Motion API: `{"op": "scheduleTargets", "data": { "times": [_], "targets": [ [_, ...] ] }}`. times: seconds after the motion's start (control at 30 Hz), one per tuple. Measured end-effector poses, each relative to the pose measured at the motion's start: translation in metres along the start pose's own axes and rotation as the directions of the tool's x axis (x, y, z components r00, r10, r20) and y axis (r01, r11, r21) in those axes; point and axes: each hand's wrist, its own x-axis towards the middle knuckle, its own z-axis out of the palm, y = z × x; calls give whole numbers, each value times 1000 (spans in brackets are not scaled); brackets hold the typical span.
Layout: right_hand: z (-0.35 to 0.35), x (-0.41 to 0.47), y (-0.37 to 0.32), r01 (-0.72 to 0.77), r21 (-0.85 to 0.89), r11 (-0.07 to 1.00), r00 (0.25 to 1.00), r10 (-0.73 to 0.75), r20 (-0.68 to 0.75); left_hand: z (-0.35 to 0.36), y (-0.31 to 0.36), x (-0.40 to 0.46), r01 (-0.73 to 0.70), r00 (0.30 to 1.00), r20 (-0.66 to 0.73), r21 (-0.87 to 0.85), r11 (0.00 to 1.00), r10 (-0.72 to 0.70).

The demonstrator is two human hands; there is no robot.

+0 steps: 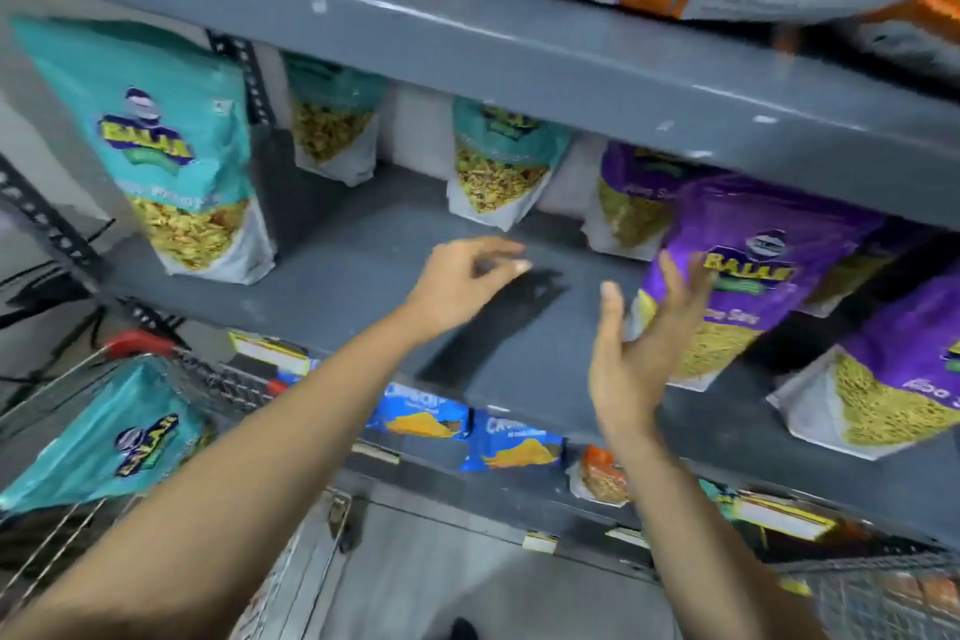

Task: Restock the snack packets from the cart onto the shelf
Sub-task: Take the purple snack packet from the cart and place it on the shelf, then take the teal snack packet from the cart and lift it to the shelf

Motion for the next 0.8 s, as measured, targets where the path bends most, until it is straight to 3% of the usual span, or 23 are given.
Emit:
{"op": "scheduleTargets", "data": {
  "times": [0.1, 0.23, 0.3, 0.33, 0.4, 0.47, 0.53, 0.6, 0.67, 0.73, 0.8],
  "targets": [
    [54, -49, -43, 96, 97, 991, 963, -118, 243, -69, -74, -65, 137, 982, -128, -33, 990, -140],
    [132, -123, -86, 132, 263, 956, 776, -265, 573, -157, -158, -173, 438, 867, -313, 106, 893, -388],
    [173, -159, -101, 29, 265, 964, 576, -233, 783, -193, -201, -228, 618, 776, -317, 211, 757, -545],
    [194, -176, -108, -7, 219, 976, 440, -194, 877, -207, -221, -253, 698, 715, -232, 305, 648, -660],
    [235, -208, -116, 67, 79, 995, 190, -90, 978, -222, -260, -298, 764, 530, -73, 474, 438, -845],
    [270, -238, -125, 199, 12, 980, 34, -19, 999, -227, -305, -329, 772, 472, 21, 473, 425, -881],
    [300, -260, -133, 212, -22, 977, -23, 28, 999, -223, -372, -354, 882, 396, -95, 318, 349, -913],
    [327, -275, -138, 129, -59, 990, -10, 60, 998, -219, -392, -359, 918, 385, -211, -11, 396, -898],
    [348, -287, -137, 35, -81, 996, -18, 81, 997, -215, -367, -342, 822, 442, -272, -259, 507, -855],
    [367, -299, -130, -51, -73, 996, -83, 69, 994, -213, -351, -320, 705, 533, -311, -351, 617, -787],
    [380, -309, -117, -91, -26, 995, -89, 18, 996, -213, -350, -306, 616, 585, -379, -367, 697, -717]
  ]
}}
